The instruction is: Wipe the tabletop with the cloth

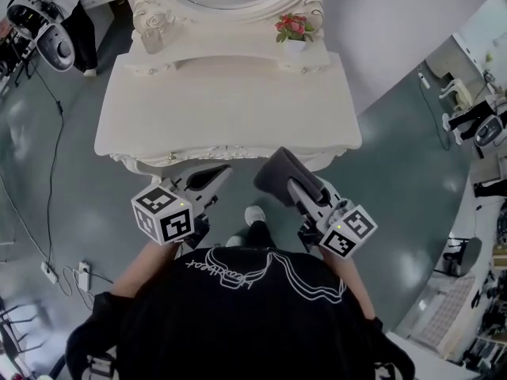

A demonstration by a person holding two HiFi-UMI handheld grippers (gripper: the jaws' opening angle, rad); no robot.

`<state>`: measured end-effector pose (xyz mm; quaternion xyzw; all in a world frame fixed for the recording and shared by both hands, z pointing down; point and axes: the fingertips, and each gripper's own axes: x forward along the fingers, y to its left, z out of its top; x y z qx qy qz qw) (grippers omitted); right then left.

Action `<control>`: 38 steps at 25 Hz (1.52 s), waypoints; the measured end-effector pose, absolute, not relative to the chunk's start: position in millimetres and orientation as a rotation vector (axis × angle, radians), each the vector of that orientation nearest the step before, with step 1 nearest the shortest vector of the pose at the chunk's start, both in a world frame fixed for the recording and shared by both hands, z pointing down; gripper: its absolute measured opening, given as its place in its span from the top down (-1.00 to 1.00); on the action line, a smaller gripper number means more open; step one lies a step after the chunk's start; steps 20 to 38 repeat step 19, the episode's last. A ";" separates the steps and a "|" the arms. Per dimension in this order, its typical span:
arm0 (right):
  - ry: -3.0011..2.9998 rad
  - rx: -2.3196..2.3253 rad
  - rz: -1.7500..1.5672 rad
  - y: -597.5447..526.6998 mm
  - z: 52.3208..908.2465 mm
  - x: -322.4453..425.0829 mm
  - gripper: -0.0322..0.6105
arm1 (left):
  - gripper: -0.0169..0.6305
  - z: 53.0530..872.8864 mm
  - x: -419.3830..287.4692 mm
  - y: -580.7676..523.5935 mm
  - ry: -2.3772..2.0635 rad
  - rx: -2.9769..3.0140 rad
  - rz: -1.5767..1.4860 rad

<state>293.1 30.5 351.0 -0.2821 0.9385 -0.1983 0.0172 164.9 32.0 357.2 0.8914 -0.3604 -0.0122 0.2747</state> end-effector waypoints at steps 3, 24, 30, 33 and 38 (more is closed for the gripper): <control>2.915 -0.877 -0.615 38.9 353.8 292.5 0.74 | 0.93 357.5 167.3 36.4 -0.946 2.414 -0.033; 2.920 -0.959 -0.600 37.0 352.8 295.1 0.74 | 0.93 362.3 172.0 36.5 -0.919 2.406 -0.030; 2.920 -0.959 -0.600 37.0 352.8 295.1 0.74 | 0.93 362.3 172.0 36.5 -0.919 2.406 -0.030; 2.920 -0.959 -0.600 37.0 352.8 295.1 0.74 | 0.93 362.3 172.0 36.5 -0.919 2.406 -0.030; 2.920 -0.959 -0.600 37.0 352.8 295.1 0.74 | 0.93 362.3 172.0 36.5 -0.919 2.406 -0.030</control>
